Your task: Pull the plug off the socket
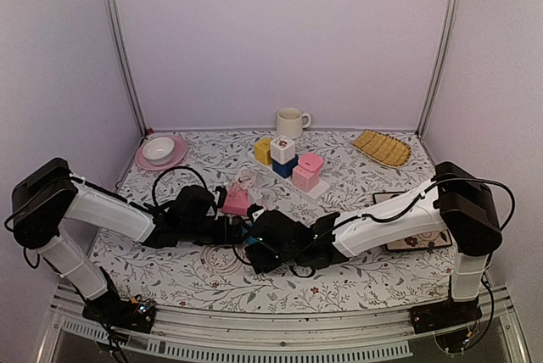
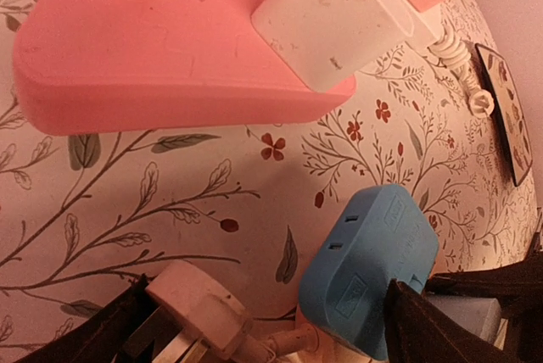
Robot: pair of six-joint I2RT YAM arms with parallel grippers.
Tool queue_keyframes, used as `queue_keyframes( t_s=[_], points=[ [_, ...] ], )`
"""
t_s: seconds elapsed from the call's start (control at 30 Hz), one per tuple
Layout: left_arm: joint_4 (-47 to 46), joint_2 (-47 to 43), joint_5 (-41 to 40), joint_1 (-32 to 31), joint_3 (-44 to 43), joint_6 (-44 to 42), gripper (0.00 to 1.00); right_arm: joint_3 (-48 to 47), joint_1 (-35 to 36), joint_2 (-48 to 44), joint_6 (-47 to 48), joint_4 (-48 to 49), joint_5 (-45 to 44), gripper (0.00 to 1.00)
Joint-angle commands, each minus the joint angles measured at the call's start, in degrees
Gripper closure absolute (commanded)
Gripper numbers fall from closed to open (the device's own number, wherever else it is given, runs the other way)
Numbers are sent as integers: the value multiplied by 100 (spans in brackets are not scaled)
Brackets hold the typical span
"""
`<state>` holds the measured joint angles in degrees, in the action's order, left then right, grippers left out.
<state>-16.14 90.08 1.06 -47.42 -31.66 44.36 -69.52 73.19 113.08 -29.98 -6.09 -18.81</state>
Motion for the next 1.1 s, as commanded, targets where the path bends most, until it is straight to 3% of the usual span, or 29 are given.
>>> queue_keyframes(
  t_s=[0.0,0.13,0.23,0.43,0.47,0.53,0.63,0.73,0.83,0.97,1.07],
  points=[
    [295,53,12,-193,-224,-30,6,87,22,-206,-257,-435,-23,24],
    [423,-184,-106,-280,-268,-98,6,87,3,-264,-281,-454,-28,30],
    [469,-349,-107,-303,-275,-112,5,115,-6,-308,-279,-456,25,42],
    [555,-649,-69,-385,-349,-95,5,164,-1,-407,-282,-455,24,42],
    [570,-674,-59,-397,-364,-88,5,168,-3,-413,-294,-459,33,38],
    [607,-715,-60,-457,-384,-73,5,181,-6,-449,-323,-472,54,20],
    [644,-758,-122,-514,-373,-24,5,254,-4,-562,-366,-477,4,12],
    [626,-798,-154,-519,-341,30,5,319,-11,-662,-452,-579,-92,16],
    [735,-940,-303,-514,-352,81,6,408,-39,-768,-533,-653,-34,28],
    [1062,-1424,-734,-457,-267,75,7,432,-56,-820,-565,-690,165,34],
    [1091,-1545,-488,-430,-265,53,11,389,-57,-815,-617,-815,210,36]
  ],
)
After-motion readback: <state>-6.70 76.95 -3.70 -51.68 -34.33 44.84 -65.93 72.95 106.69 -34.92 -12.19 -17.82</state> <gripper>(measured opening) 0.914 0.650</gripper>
